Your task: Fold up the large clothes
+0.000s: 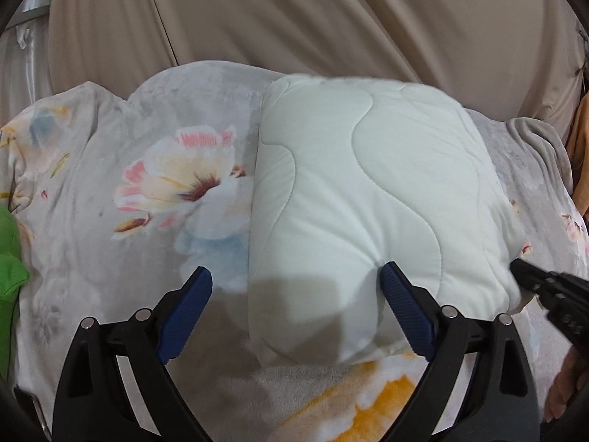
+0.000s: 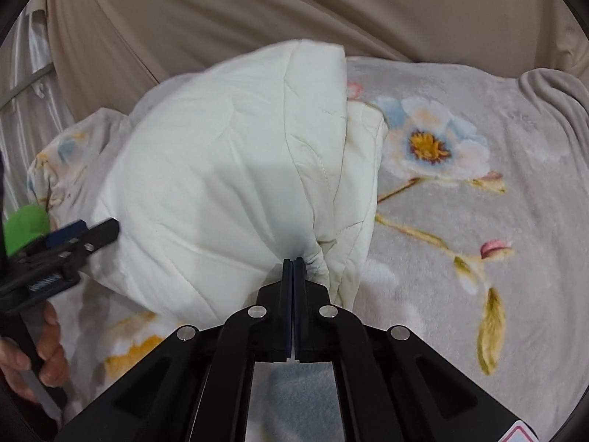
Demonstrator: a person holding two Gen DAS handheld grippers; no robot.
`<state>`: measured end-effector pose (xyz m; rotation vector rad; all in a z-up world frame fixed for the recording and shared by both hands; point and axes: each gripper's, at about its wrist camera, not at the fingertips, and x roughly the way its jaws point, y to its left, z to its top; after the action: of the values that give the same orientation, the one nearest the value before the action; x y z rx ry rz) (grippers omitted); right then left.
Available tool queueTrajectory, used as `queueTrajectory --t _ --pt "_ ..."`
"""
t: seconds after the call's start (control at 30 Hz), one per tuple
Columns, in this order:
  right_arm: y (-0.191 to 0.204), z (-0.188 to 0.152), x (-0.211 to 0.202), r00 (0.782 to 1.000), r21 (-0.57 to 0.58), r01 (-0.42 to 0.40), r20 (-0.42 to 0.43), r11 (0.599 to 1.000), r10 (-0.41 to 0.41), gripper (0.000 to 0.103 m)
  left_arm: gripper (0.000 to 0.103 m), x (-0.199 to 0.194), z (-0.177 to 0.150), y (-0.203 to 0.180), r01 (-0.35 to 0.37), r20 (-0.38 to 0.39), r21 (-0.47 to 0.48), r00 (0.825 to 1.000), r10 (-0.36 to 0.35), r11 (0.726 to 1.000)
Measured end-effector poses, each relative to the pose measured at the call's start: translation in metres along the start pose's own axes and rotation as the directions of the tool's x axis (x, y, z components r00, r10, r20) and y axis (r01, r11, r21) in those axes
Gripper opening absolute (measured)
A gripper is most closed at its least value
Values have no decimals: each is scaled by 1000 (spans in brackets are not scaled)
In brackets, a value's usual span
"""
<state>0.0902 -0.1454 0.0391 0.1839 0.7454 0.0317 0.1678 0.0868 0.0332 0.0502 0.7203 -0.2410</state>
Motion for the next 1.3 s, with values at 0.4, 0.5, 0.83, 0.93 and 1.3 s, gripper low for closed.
queueTrajectory --t 0.4,0.5,0.83,0.93,1.3 --pt "11 -26 -27 999 -18 22 32 1000 -21 6 94 -20 -37 -23 15 5 5 1000 -15 1000" --pt "16 -51 -42 998 -29 45 41 999 -44 12 95 -28 -52 -24 19 25 -25 1000 -18 999" --pt "20 -111 -45 991 -28 120 55 992 -118 43 95 -35 -98 -42 -37 20 -9 999 37 999" --pt "18 -112 -45 989 -22 135 65 991 -133 47 97 -43 -102 -47 -68 71 3 995 67 998" --pt "24 -114 -44 983 -37 163 95 986 -159 60 98 -47 -107 -60 -97 111 68 990 89 993"
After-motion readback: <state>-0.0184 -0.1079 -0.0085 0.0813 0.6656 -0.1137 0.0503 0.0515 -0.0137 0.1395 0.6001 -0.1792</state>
